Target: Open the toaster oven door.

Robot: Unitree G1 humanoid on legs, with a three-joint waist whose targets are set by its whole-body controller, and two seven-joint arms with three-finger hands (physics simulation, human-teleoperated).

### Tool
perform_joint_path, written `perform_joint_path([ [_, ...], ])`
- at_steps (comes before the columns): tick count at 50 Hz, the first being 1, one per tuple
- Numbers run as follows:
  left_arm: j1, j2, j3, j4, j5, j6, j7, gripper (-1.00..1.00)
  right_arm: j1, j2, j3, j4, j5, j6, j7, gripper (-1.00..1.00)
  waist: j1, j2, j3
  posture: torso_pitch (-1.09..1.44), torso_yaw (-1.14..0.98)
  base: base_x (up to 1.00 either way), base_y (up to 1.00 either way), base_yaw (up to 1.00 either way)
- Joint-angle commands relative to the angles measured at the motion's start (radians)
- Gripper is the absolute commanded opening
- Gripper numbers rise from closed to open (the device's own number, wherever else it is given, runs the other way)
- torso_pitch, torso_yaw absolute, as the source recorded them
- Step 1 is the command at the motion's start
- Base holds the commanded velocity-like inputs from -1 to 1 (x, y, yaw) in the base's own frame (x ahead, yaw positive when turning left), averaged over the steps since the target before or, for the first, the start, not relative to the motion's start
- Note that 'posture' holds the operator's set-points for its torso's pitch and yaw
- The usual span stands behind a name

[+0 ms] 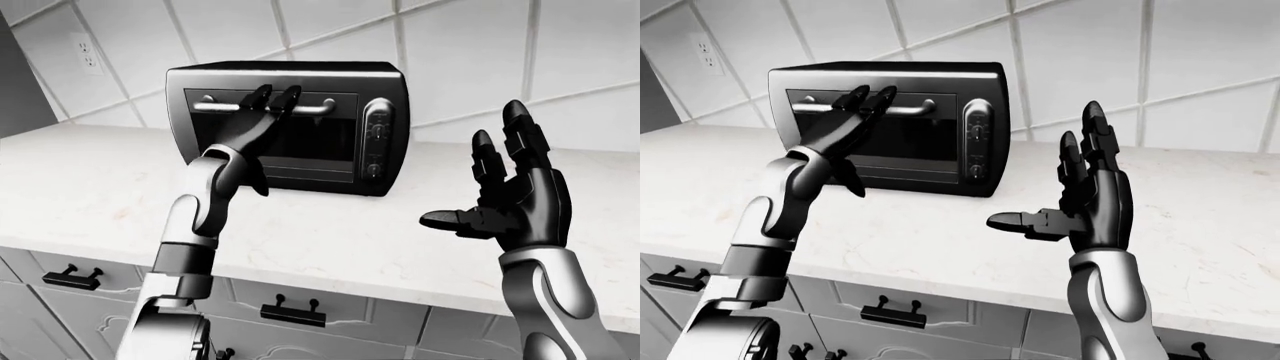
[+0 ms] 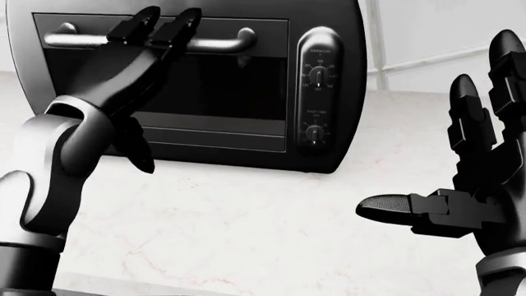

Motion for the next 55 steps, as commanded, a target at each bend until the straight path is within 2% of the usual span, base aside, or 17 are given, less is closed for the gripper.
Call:
perform_joint_path([
  [1,-0.038,0.0,0.012,-0.014,0.035,-0.004,0.02,1.0,-0.024,-0.007,-0.005,-0.024,0.002,-0.023,0.0,1.0,0.0,-0.002,-0.006,-0.4,0.0,0.0,0.0,0.0],
  [8,-0.092,0.003,0.007,0.151,0.047,-0.029,0.073,1.0,-0.02,-0.004,-0.001,-0.017,-0.001,-0.032,0.001,1.0,-0.004,-0.002,-0.003,-0.4,0.0,0.0,0.0,0.0],
  [15,-0.122,0.001,0.001,0.233,0.047,-0.038,0.094,0.98,-0.01,0.0,0.001,-0.013,-0.004,-0.044,0.005,1.0,-0.006,0.002,0.0,-0.4,0.0,0.0,0.0,0.0],
  [16,-0.122,0.002,-0.001,0.235,0.048,-0.039,0.092,0.9,-0.012,0.0,0.0,-0.013,-0.002,-0.043,0.005,1.0,-0.006,0.002,0.0,-0.4,0.0,0.0,0.0,0.0],
  [17,-0.122,0.003,-0.001,0.24,0.048,-0.039,0.089,0.69,-0.011,0.0,0.0,-0.012,-0.003,-0.045,0.005,1.0,-0.006,0.003,0.0,-0.4,0.0,0.0,0.0,0.0],
  [18,-0.123,0.004,-0.002,0.243,0.048,-0.039,0.088,0.62,-0.012,0.0,0.0,-0.012,-0.002,-0.044,0.005,1.0,-0.007,0.004,0.0,-0.4,0.0,0.0,0.0,0.0],
  [19,-0.124,0.006,-0.002,0.246,0.05,-0.04,0.085,0.46,-0.013,0.0,-0.001,-0.012,-0.001,-0.043,0.004,1.0,-0.008,0.005,0.001,-0.4,0.0,0.0,0.0,0.0],
  [22,-0.119,0.009,0.0,0.237,0.053,-0.027,0.071,0.36,-0.013,-0.002,-0.002,-0.014,0.001,-0.041,0.004,1.0,-0.009,0.007,0.0,-0.4,0.0,0.0,0.0,0.0],
  [25,-0.107,0.018,0.006,0.211,0.05,-0.025,0.052,0.11,-0.018,-0.007,-0.014,-0.028,0.012,-0.026,0.0,1.0,-0.011,0.009,-0.001,-0.4,0.0,0.0,0.0,0.0],
  [32,-0.045,0.032,0.029,0.074,0.035,-0.003,-0.017,-0.14,-0.017,-0.013,-0.025,-0.036,0.022,-0.018,-0.003,1.0,-0.017,0.011,-0.004,-0.4,0.0,0.0,0.0,0.0],
  [36,-0.006,0.03,0.036,-0.003,0.032,0.019,-0.047,-0.13,-0.02,-0.016,-0.029,-0.039,0.027,-0.013,-0.006,1.0,-0.017,0.012,-0.005,-0.4,0.0,0.0,0.0,0.0],
  [48,0.209,0.006,0.084,-0.414,0.007,0.111,-0.196,-0.12,-0.011,-0.02,-0.042,-0.029,0.036,-0.029,-0.003,1.0,-0.012,0.008,-0.004,-0.4,0.0,0.0,0.0,0.0],
  [50,0.261,-0.006,0.086,-0.504,0.002,0.127,-0.235,-0.01,-0.011,-0.02,-0.041,-0.029,0.036,-0.029,-0.004,1.0,-0.011,0.007,-0.005,-0.4,0.0,0.0,0.0,0.0],
  [55,0.337,-0.029,0.093,-0.664,-0.013,0.153,-0.311,0.11,-0.001,-0.016,-0.04,-0.031,0.035,-0.036,-0.001,1.0,-0.007,0.004,-0.006,-0.4,0.0,0.0,0.0,0.0],
])
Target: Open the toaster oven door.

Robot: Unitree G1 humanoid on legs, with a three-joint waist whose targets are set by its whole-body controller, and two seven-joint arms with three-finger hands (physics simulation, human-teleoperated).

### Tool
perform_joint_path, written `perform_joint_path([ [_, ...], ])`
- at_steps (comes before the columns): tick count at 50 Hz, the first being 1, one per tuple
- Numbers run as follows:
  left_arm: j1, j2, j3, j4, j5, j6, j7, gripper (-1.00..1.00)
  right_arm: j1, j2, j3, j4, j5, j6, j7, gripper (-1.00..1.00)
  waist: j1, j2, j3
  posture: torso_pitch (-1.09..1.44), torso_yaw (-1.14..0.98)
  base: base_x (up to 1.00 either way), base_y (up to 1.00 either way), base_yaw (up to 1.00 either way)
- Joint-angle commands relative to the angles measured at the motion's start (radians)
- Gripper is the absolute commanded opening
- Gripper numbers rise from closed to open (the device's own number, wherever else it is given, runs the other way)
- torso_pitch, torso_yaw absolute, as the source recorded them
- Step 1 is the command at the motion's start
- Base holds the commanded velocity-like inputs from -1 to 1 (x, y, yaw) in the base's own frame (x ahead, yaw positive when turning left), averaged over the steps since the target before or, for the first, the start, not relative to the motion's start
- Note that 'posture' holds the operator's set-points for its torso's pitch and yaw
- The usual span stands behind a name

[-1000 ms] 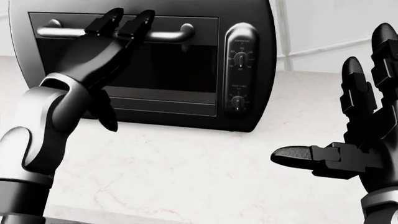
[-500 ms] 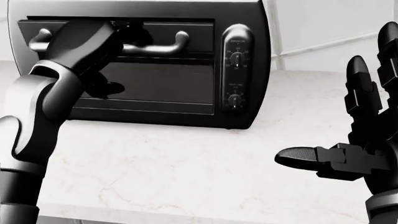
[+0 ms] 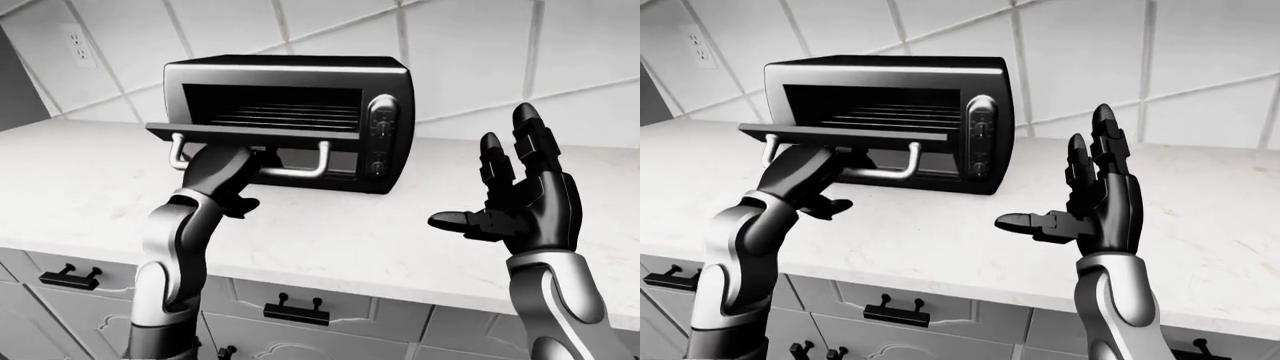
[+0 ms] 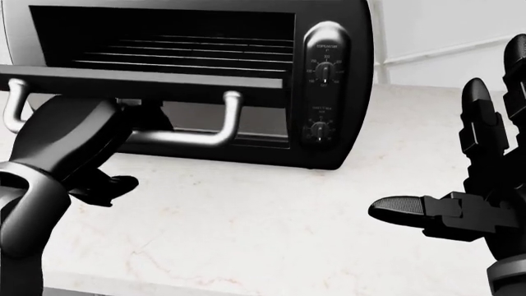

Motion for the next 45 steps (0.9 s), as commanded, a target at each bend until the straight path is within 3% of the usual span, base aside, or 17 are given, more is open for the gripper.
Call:
perform_joint_path([
  [1,-0.003,-0.002,0.009,-0.09,-0.01,0.008,-0.03,0.16,-0.018,-0.006,-0.004,-0.024,0.0,-0.033,0.005,1.0,0.0,0.001,-0.007,-0.4,0.0,0.0,0.0,0.0],
  [3,0.016,-0.009,0.008,-0.119,-0.008,0.01,-0.047,0.33,-0.015,-0.004,-0.003,-0.023,-0.001,-0.037,0.006,1.0,0.002,0.0,-0.008,-0.4,0.0,0.0,0.0,0.0],
  [10,0.082,-0.024,0.026,-0.236,-0.025,0.026,-0.108,0.41,-0.01,-0.004,-0.009,-0.024,0.002,-0.039,0.008,1.0,0.008,-0.004,-0.009,-0.4,0.0,0.0,0.0,0.0],
  [15,0.14,-0.026,0.05,-0.326,-0.05,0.036,-0.15,0.62,-0.013,-0.007,-0.016,-0.035,0.01,-0.027,0.003,1.0,0.009,-0.005,-0.008,-0.4,0.0,0.0,0.0,0.0],
  [22,0.281,-0.029,0.103,-0.401,-0.104,0.005,-0.186,0.55,-0.008,-0.007,-0.02,-0.033,0.012,-0.033,0.004,1.0,0.009,-0.003,-0.008,-0.4,0.0,0.0,0.0,0.0],
  [32,0.465,-0.047,0.193,-0.364,-0.152,-0.131,-0.209,0.47,-0.005,-0.008,-0.024,-0.039,0.016,-0.03,0.003,1.0,0.01,0.003,-0.007,-0.4,0.0,0.0,0.0,0.0],
  [39,0.581,-0.091,0.24,-0.338,-0.16,-0.239,-0.179,0.47,0.003,-0.006,-0.028,-0.039,0.015,-0.037,0.007,1.0,0.011,0.001,-0.006,-0.4,0.0,0.0,0.0,0.0],
  [45,0.638,-0.107,0.259,-0.196,-0.129,-0.335,-0.107,0.47,0.016,-0.001,-0.027,-0.031,0.01,-0.054,0.015,1.0,0.013,0.003,-0.008,-0.4,0.0,0.0,0.0,0.0],
])
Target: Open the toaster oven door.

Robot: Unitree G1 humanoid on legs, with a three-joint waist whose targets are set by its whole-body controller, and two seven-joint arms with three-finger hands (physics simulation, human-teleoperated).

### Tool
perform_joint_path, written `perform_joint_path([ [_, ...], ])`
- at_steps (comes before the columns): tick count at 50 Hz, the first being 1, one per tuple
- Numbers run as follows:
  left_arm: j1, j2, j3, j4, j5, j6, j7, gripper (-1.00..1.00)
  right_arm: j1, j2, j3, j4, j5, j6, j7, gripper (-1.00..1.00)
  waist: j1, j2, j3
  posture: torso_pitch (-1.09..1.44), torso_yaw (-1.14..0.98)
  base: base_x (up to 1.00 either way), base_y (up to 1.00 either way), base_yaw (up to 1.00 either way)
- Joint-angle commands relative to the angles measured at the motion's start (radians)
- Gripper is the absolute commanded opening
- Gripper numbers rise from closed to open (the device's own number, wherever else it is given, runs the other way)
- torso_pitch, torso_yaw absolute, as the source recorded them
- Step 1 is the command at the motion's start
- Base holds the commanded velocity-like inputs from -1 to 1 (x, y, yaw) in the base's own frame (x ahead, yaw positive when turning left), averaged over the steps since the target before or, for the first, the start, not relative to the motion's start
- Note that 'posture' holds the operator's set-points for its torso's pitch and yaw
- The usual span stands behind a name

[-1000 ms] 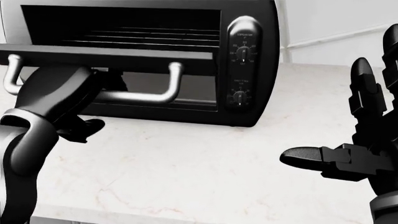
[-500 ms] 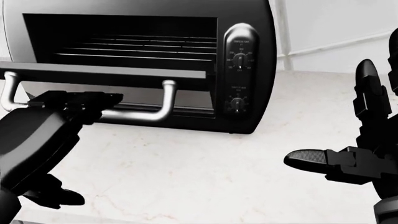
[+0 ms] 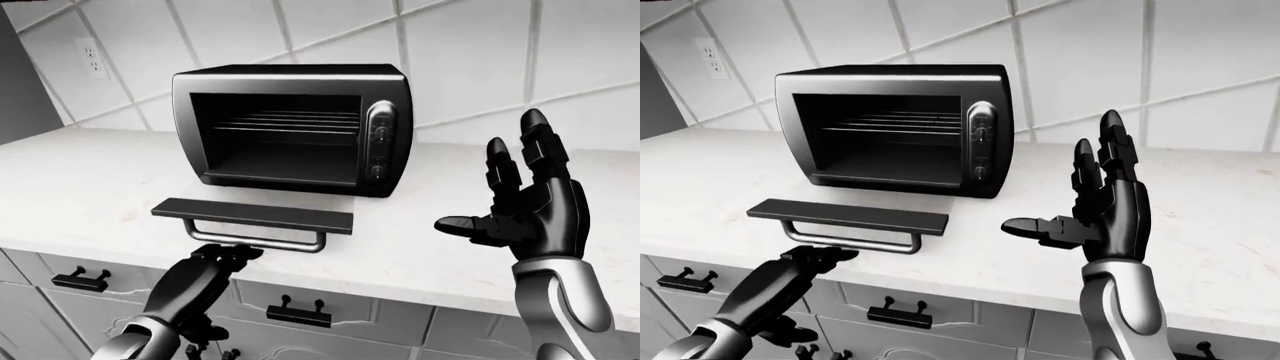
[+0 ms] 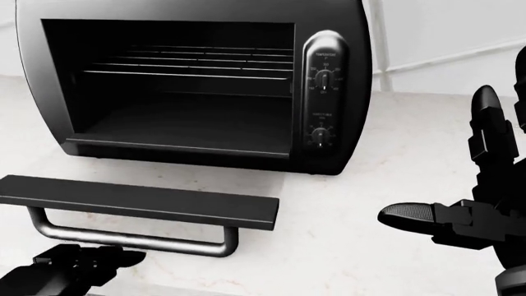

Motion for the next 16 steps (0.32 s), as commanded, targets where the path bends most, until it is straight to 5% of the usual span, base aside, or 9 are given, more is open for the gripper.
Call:
perform_joint_path([
  [1,0.003,0.005,0.007,0.043,0.031,-0.011,0.004,0.47,-0.02,-0.006,-0.001,-0.025,-0.002,-0.032,0.005,1.0,-0.003,-0.002,0.011,-0.4,0.0,0.0,0.0,0.0],
  [16,0.015,-0.004,0.022,0.032,0.022,-0.023,-0.015,0.48,-0.02,-0.003,0.003,-0.026,-0.006,-0.031,0.004,1.0,-0.008,0.013,0.013,-0.4,0.0,0.0,0.0,0.0],
])
